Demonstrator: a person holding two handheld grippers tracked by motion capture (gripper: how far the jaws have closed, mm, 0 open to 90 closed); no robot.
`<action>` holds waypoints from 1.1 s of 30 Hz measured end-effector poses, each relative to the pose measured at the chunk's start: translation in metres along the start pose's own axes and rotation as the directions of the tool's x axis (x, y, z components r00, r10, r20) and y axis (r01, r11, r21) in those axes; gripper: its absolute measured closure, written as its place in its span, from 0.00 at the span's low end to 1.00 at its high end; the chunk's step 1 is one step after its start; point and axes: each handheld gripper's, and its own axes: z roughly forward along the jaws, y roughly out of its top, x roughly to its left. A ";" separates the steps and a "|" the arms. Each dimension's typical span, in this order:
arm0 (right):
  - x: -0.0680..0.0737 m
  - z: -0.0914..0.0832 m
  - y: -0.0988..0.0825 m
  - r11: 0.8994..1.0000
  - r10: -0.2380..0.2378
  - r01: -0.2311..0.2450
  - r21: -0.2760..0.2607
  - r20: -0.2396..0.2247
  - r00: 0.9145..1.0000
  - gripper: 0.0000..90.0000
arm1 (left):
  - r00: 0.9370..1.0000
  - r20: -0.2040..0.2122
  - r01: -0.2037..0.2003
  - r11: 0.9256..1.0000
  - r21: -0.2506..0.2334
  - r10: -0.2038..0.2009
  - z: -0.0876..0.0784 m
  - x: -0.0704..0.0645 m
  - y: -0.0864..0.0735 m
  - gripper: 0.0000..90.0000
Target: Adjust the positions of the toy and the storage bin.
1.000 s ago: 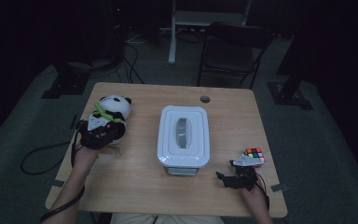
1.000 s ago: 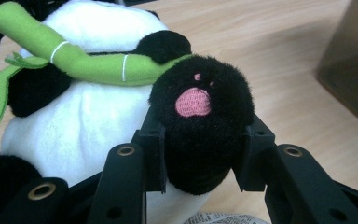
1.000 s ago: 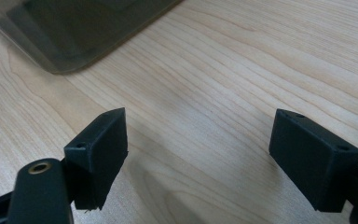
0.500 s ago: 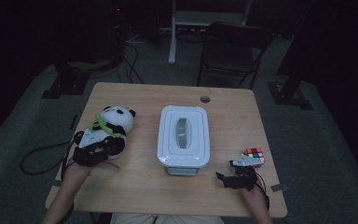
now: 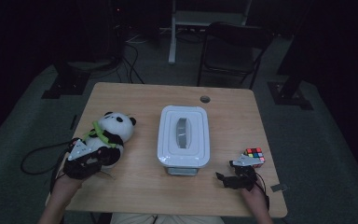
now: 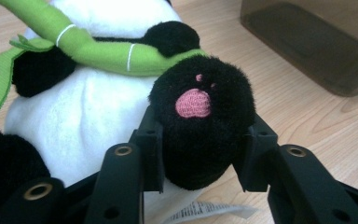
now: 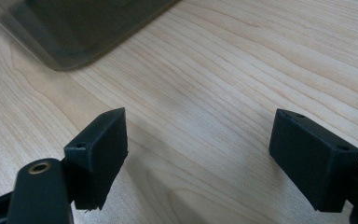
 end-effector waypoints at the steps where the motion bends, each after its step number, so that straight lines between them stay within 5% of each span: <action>1: 0.000 0.000 0.000 1.000 0.002 -0.002 0.000 -0.002 1.000 0.21 | 1.000 0.000 0.000 1.000 0.000 0.000 0.000 0.000 0.000 0.65; 9: -0.002 0.001 0.001 1.000 0.006 -0.006 0.006 -0.006 1.000 0.21 | 0.997 -0.053 0.041 0.993 -0.109 -0.047 -0.018 -0.003 0.020 0.36; 13: -0.002 0.002 0.002 1.000 -0.001 0.001 0.000 0.005 1.000 0.20 | 0.999 -0.024 0.040 0.989 -0.145 -0.044 -0.019 -0.009 0.032 0.22; 18: -0.002 0.004 0.005 1.000 -0.003 0.003 0.011 0.010 1.000 0.20 | 1.000 -0.018 0.016 0.982 -0.191 -0.020 -0.009 -0.021 0.047 0.17; 25: -0.001 0.002 0.017 1.000 0.000 0.000 -0.022 0.001 1.000 0.19 | 1.000 -0.004 -0.005 0.983 -0.183 0.004 0.007 -0.043 0.070 0.02; 30: 0.000 0.003 0.028 0.999 -0.016 0.016 -0.047 0.016 1.000 0.19 | 1.000 -0.012 -0.017 0.982 -0.189 0.015 0.017 -0.051 0.079 0.06; 33: 0.000 0.003 0.036 0.998 -0.022 0.024 -0.062 0.034 0.999 0.19 | 0.998 -0.043 -0.048 0.985 -0.166 0.041 0.038 -0.058 0.084 0.06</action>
